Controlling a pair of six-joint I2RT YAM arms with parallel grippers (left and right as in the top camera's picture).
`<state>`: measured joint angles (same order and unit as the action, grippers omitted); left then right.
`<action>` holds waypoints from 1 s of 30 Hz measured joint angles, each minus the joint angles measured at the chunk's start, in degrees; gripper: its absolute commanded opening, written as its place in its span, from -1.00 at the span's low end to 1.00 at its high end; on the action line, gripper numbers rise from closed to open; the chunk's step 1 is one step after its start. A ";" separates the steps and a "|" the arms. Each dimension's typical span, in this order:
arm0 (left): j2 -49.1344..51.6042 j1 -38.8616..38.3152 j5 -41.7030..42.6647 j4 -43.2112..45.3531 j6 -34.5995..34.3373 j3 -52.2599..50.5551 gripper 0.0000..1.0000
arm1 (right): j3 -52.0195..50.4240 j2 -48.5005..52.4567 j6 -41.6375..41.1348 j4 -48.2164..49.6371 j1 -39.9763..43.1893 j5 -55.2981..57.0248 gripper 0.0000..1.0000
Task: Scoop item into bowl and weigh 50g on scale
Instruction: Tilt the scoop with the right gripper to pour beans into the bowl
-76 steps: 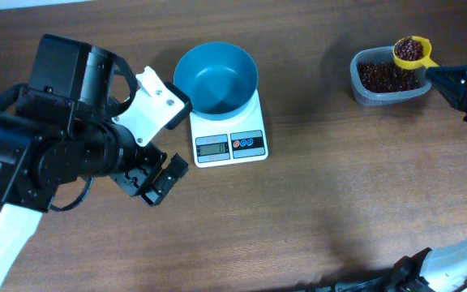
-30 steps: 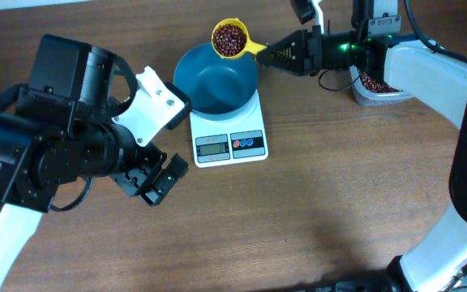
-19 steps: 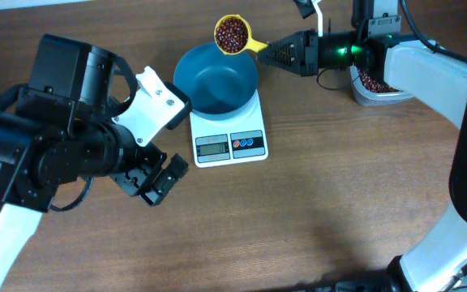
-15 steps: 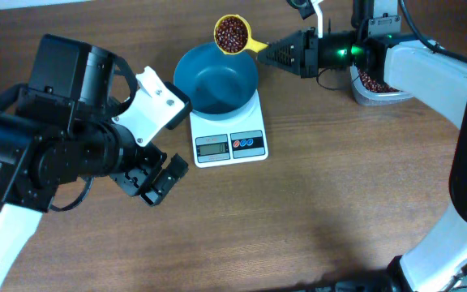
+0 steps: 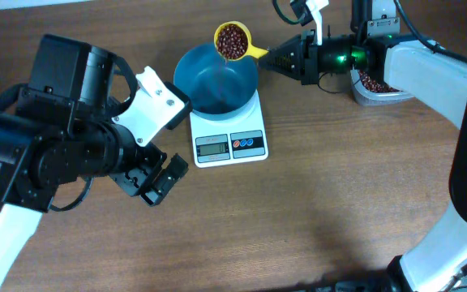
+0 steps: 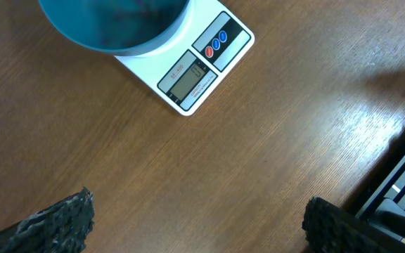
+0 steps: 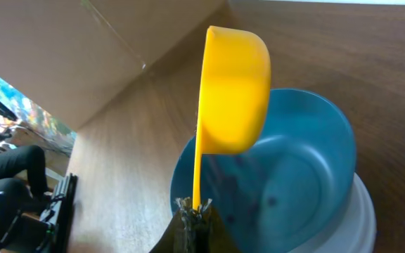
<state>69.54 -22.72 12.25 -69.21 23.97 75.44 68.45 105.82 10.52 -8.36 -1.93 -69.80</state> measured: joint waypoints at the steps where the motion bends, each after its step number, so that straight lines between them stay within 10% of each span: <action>1: 0.00 0.00 0.00 0.00 0.00 0.00 0.98 | 0.00 0.00 0.22 0.00 0.00 0.17 -0.92; 30: 0.00 0.00 0.00 0.00 0.00 0.00 0.98 | -0.04 0.00 6.43 -3.76 0.00 2.45 -0.92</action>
<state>69.54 -22.72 12.25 -69.21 23.97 75.44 68.40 105.82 16.95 -12.12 -1.93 -67.35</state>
